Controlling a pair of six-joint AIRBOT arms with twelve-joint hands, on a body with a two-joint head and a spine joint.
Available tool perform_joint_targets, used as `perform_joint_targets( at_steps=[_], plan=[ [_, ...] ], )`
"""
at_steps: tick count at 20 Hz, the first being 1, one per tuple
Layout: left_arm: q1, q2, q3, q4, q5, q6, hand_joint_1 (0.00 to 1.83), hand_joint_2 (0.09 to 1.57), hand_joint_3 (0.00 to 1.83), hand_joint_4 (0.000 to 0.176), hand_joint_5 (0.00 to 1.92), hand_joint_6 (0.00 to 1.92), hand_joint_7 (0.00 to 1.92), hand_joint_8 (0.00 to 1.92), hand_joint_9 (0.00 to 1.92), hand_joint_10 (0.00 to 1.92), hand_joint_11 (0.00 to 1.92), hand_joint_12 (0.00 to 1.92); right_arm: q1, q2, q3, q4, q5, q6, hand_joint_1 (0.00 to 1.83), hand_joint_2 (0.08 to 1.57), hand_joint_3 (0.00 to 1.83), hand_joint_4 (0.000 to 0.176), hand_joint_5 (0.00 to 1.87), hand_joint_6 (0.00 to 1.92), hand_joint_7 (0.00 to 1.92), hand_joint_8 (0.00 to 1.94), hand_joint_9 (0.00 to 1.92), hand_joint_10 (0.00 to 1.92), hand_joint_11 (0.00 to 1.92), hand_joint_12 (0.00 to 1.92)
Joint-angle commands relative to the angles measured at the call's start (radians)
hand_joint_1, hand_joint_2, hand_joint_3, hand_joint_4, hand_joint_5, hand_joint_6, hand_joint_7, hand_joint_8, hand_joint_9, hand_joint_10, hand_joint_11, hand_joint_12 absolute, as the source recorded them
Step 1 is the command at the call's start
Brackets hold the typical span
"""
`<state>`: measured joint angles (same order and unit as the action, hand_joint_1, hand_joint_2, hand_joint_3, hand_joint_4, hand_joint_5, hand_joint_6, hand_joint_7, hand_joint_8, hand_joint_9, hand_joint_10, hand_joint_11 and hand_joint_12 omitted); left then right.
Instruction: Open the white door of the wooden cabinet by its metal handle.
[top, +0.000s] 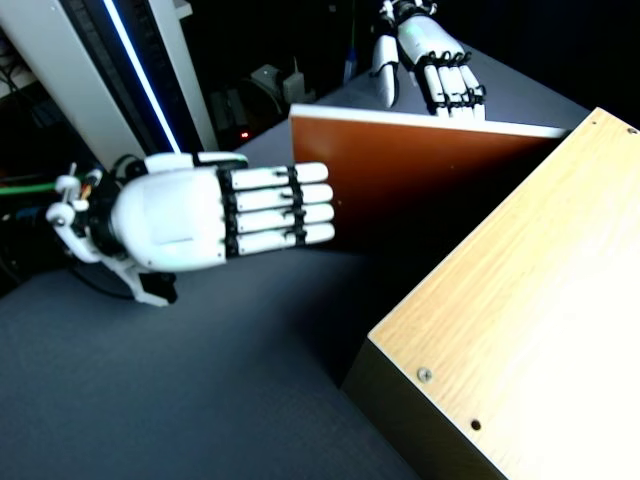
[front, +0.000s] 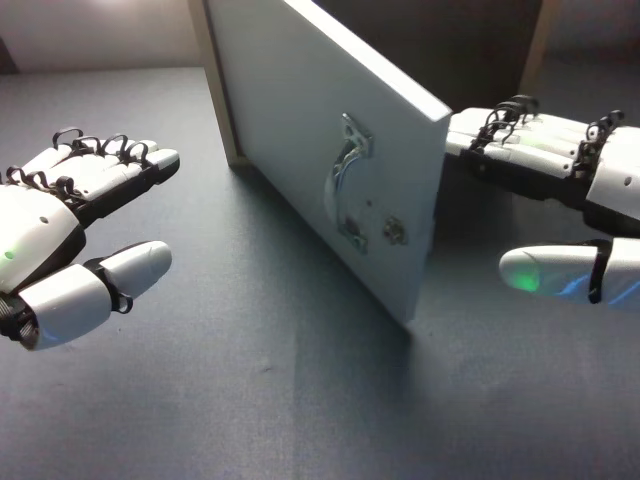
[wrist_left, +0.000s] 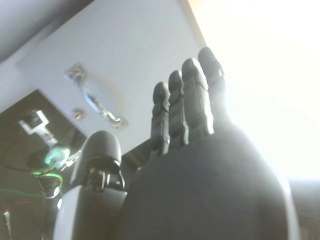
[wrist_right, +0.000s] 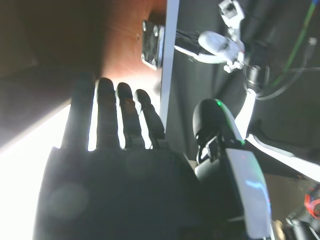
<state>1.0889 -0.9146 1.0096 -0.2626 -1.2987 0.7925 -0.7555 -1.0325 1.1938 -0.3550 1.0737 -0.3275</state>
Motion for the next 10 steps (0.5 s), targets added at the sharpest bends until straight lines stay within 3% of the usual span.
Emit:
perform_joint_targets(
  at_steps=[1,5,7,9,10],
  plan=[
    [-0.002,0.004,0.004,-0.002,-0.131,-0.002,0.0,1.5,0.01,0.0,0.22,0.0,0.18,0.0,0.18,0.0,0.04,0.38,0.014,-0.008,-0.005,0.023,0.132,0.012,0.08,1.46,0.01,0.0,0.0,0.0,0.0,0.0,0.0,0.0,0.0,0.0],
    [0.005,0.011,0.004,-0.012,-0.134,0.001,0.0,1.48,0.0,0.0,0.24,0.0,0.19,0.0,0.16,0.0,0.0,0.45,0.014,-0.047,-0.001,-0.006,0.134,0.026,0.0,1.48,0.01,0.0,0.0,0.0,0.0,0.0,0.0,0.0,0.02,0.01],
    [0.012,0.019,0.002,-0.023,-0.14,0.006,0.0,1.54,0.01,0.0,0.23,0.0,0.2,0.0,0.18,0.0,0.0,0.51,0.024,-0.062,0.0,-0.029,0.134,0.037,0.12,1.47,0.0,0.0,0.02,0.0,0.0,0.0,0.0,0.0,0.02,0.01],
    [0.017,0.025,0.0,-0.028,-0.141,0.009,0.0,1.41,0.0,0.0,0.23,0.0,0.21,0.0,0.19,0.0,0.0,0.52,0.035,-0.07,0.001,-0.052,0.134,0.047,0.21,1.45,0.0,0.0,0.05,0.01,0.02,0.0,0.0,0.0,0.04,0.02],
    [0.019,0.028,-0.002,-0.03,-0.139,0.012,0.2,1.5,0.0,0.0,0.23,0.0,0.2,0.0,0.19,0.0,0.0,0.59,0.04,-0.075,0.002,-0.062,0.133,0.051,0.11,1.48,0.01,0.0,0.02,0.01,0.0,0.0,0.0,0.0,0.01,0.0]
  ],
)
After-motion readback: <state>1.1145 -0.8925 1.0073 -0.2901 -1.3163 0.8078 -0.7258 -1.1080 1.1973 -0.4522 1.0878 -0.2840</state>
